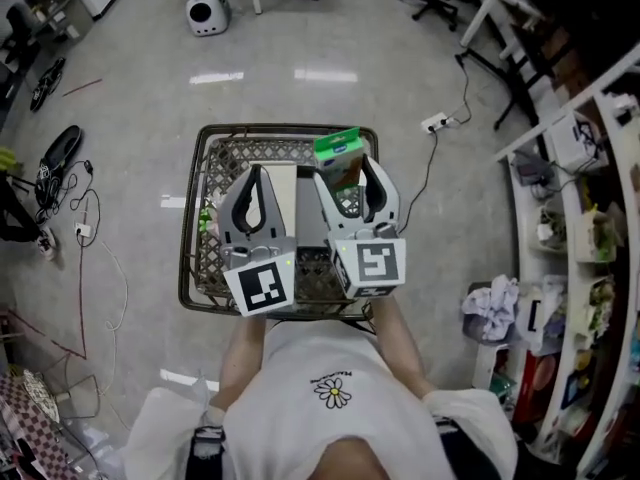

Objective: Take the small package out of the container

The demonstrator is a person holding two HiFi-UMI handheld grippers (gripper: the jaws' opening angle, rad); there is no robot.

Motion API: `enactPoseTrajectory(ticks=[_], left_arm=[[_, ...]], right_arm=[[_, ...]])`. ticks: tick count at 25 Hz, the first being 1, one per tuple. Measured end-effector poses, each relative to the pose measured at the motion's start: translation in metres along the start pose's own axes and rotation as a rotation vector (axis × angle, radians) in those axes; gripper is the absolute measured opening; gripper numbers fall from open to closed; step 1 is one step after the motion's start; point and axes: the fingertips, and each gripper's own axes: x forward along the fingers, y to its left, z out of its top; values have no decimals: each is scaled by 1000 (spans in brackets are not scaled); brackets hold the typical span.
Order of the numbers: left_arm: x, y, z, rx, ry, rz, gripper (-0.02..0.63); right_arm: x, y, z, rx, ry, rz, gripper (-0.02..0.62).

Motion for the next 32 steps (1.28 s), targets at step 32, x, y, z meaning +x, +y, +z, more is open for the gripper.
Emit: enactPoseTrajectory(ticks=[32], left_arm=[[-1,6,-21,14,42,11,21]], right_arm=[[-11,-16,-1,11,-77,-73,310]])
